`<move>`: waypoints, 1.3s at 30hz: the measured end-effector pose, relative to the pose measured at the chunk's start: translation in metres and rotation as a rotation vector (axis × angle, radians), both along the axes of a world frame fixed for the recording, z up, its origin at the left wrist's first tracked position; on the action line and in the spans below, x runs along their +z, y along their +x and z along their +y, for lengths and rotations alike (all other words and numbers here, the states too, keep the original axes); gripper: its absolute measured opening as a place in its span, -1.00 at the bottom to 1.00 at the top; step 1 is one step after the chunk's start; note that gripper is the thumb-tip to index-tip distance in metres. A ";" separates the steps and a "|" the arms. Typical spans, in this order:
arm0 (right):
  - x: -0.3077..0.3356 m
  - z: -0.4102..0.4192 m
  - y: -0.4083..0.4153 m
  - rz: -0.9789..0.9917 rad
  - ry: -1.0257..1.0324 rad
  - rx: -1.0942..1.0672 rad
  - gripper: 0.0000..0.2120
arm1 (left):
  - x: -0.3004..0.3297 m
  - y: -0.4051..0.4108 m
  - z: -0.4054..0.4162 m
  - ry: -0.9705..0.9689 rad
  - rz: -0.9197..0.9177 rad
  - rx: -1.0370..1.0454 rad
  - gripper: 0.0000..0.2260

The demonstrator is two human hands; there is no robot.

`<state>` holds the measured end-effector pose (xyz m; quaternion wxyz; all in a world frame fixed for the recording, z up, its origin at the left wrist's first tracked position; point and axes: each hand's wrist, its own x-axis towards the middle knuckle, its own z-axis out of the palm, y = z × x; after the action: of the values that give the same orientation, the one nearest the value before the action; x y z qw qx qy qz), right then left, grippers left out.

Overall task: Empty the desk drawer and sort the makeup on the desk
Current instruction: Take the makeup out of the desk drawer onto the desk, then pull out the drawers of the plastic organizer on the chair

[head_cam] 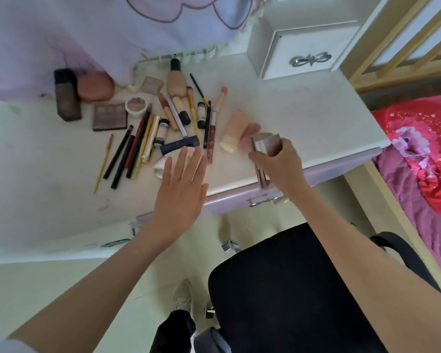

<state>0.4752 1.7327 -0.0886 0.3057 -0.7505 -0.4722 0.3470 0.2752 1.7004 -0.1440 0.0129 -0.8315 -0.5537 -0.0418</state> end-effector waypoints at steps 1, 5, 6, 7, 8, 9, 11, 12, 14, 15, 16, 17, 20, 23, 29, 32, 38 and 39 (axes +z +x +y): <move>0.001 0.009 -0.014 -0.064 0.035 0.072 -0.67 | -0.001 -0.010 0.002 -0.017 -0.013 0.008 -0.52; -0.006 0.051 -0.064 -0.383 0.079 0.332 -0.50 | -0.010 -0.031 0.000 -0.070 -0.085 0.005 -0.50; -0.006 0.060 -0.075 -0.486 0.061 0.372 -0.43 | -0.013 -0.034 0.001 -0.083 -0.092 -0.004 -0.50; -0.008 0.069 -0.084 -0.549 0.037 0.400 -0.37 | -0.015 -0.036 0.003 -0.103 -0.097 -0.016 -0.50; -0.011 0.077 -0.092 -0.583 0.031 0.422 -0.33 | -0.016 -0.038 0.005 -0.125 -0.104 -0.027 -0.50; -0.014 0.086 -0.099 -0.617 0.034 0.441 -0.31 | -0.017 -0.040 0.006 -0.139 -0.112 -0.034 -0.50; -0.021 0.101 -0.108 -0.704 0.044 0.469 -0.30 | -0.017 -0.044 0.009 -0.144 -0.126 -0.045 -0.49; -0.023 0.107 -0.111 -0.731 0.049 0.477 -0.29 | -0.017 -0.046 0.009 -0.141 -0.125 -0.057 -0.49; -0.027 0.115 -0.115 -0.757 0.039 0.479 -0.25 | -0.015 -0.049 0.009 -0.128 -0.124 -0.077 -0.49; -0.029 0.117 -0.117 -0.768 0.031 0.480 -0.20 | -0.015 -0.051 0.009 -0.121 -0.131 -0.079 -0.49; -0.029 0.118 -0.118 -0.777 0.028 0.482 -0.15 | -0.014 -0.051 0.009 -0.130 -0.136 -0.079 -0.48; -0.030 0.118 -0.120 -0.781 0.030 0.483 -0.12 | -0.013 -0.051 0.009 -0.150 -0.139 -0.079 -0.48; -0.028 0.117 -0.121 -0.747 -0.001 0.502 -0.10 | -0.010 -0.051 0.008 -0.210 -0.130 -0.071 -0.46; -0.026 0.120 -0.119 -0.706 -0.080 0.539 -0.08 | 0.002 -0.053 0.014 -0.292 -0.089 -0.084 -0.37; 0.001 0.097 -0.120 -0.634 -0.089 0.507 -0.24 | 0.031 -0.063 0.029 -0.444 -0.045 -0.090 -0.45; 0.026 0.064 -0.118 -0.652 -0.018 0.565 -0.31 | 0.055 -0.080 0.032 -0.385 -0.102 -0.002 -0.47; 0.090 0.016 -0.125 -0.719 0.178 0.775 -0.24 | 0.123 -0.135 0.010 -0.251 -0.047 0.174 -0.30; 0.101 0.008 -0.129 -0.736 0.208 0.791 -0.22 | 0.135 -0.145 0.001 -0.222 -0.057 0.214 -0.25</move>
<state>0.3458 1.7411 0.0122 0.0392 -0.5535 -0.8257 0.1017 0.1306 1.7010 -0.0087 -0.0904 -0.7627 -0.6404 -0.0023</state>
